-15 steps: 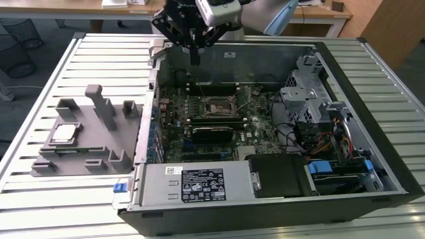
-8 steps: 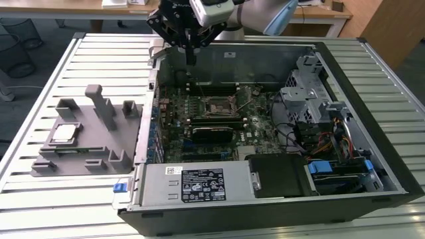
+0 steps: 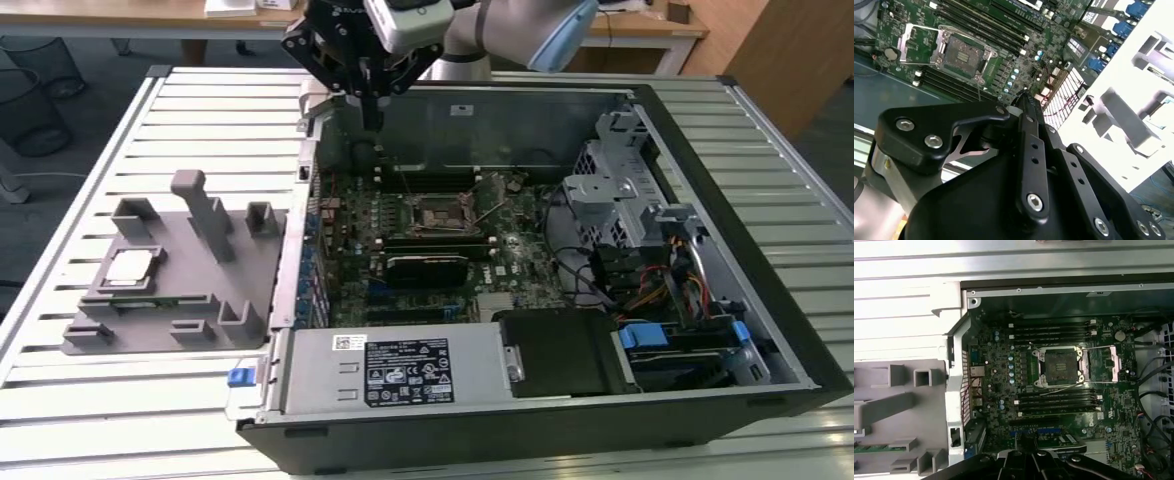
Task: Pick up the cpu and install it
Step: 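Reach for the cpu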
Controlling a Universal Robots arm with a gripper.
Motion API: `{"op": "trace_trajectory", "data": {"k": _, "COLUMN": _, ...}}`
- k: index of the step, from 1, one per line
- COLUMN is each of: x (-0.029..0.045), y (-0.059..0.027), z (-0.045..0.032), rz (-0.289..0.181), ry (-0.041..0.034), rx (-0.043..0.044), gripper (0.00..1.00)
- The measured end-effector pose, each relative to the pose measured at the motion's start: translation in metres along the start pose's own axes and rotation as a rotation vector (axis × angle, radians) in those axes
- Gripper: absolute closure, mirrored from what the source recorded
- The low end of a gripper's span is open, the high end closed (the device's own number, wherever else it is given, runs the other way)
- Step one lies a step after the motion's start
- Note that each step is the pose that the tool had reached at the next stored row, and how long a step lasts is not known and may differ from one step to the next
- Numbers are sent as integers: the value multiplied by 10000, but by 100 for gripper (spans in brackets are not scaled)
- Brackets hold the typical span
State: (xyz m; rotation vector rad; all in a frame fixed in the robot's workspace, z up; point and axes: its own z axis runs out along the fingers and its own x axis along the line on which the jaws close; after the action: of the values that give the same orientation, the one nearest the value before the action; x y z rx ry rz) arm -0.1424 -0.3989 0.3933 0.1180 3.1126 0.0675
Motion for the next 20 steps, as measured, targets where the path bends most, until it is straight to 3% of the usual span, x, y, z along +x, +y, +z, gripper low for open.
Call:
{"op": "trace_trajectory", "data": {"k": 12, "x": 134, "y": -10, "z": -2, "rz": 1, "ry": -1, "rx": -1, "gripper": 89}}
{"op": "trace_trajectory", "data": {"k": 20, "x": 289, "y": -21, "z": -6, "rz": 1, "ry": -1, "rx": 0, "gripper": 89}}
